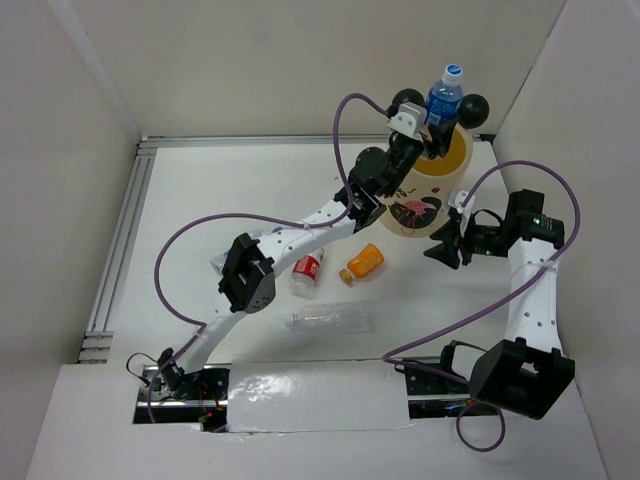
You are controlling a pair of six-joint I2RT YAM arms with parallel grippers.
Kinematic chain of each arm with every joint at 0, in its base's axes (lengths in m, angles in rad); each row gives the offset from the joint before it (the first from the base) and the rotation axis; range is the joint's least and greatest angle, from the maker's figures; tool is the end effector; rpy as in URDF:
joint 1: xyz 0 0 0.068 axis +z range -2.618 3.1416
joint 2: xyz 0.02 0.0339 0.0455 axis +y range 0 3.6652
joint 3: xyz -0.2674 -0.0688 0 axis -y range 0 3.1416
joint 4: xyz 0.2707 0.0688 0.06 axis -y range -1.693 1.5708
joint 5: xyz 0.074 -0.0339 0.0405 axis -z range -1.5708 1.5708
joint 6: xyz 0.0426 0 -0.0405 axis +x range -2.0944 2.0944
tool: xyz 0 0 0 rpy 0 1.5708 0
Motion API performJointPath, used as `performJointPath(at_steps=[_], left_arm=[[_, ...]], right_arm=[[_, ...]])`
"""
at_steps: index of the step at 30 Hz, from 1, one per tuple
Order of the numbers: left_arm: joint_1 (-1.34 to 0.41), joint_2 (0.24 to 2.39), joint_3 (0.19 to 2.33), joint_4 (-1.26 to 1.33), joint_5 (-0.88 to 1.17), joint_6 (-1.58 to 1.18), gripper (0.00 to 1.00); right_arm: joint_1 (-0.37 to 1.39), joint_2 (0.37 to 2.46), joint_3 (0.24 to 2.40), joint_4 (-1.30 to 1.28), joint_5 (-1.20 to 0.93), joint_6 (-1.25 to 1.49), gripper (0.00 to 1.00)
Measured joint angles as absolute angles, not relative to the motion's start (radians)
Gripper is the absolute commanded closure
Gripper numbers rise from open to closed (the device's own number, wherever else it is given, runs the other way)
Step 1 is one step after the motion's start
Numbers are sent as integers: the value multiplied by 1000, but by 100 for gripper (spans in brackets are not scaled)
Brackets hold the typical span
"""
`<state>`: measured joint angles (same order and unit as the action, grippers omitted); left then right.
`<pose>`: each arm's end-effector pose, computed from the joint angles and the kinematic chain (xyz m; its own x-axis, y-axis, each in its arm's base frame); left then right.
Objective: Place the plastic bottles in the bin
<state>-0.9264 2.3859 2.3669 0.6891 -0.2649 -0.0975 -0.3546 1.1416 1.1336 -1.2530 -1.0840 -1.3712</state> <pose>0.3553 -0.4543 0.4232 0.3082 -0.5666 -0.7642 0.6815 0.6919 -0.2381 0.2086 -0.0371 0.3250 -0.0886 -0.4561 -0.8855 -0.8933 0.4297 -0.1319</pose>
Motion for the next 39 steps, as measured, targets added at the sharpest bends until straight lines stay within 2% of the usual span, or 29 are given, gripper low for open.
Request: performJointPath(at_steps=[1, 2, 3, 4, 5, 12, 16, 19, 21, 22, 23, 25, 29, 32, 39], left_arm=[[-926, 2397, 2370, 689, -269, -96, 24], [-925, 2407, 2372, 690, -276, -96, 19], [-923, 2416, 2372, 688, -282, -97, 7], [-922, 2424, 2375, 687, -284, -98, 3], [-920, 2434, 2377, 685, -284, -102, 0], [-904, 2445, 2392, 655, -238, -109, 0], [-905, 2361, 2308, 651, -189, -102, 0], [-930, 2207, 2142, 645, -179, -78, 0], [-957, 2045, 1963, 643, -195, -56, 0], [-984, 1883, 1794, 641, -235, -48, 0], [-989, 1865, 1780, 640, -239, -48, 0], [-1017, 1667, 1597, 630, -300, -33, 0], [-1000, 1295, 1308, 448, -478, -67, 0], [-910, 1119, 1185, 190, -584, -164, 0], [-717, 957, 966, -323, -551, -342, 0]], right_arm=[[-355, 1142, 1133, -1255, -1084, -1373, 36], [-355, 1142, 1132, -1255, -1084, -1374, 16], [-355, 1142, 1131, -1258, -1085, -1370, 7], [-355, 1142, 1126, -1255, -1086, -1374, 0], [-355, 1142, 1122, -1256, -1087, -1378, 0], [-355, 1145, 1049, -1261, -1092, -1449, 0], [-333, 1153, 1002, -1268, -1099, -1569, 0], [-254, 1157, 976, -1256, -1102, -1634, 2], [-179, 1156, 958, -1218, -1104, -1656, 3], [-128, 1154, 940, -1174, -1103, -1661, 3], [-99, 1154, 926, -1143, -1100, -1663, 3], [-1, 1158, 895, -1049, -1067, -1655, 3], [202, 1236, 874, -844, -961, -1647, 3], [245, 1345, 883, -729, -861, -1651, 3], [280, 1607, 1018, -629, -655, -1679, 3]])
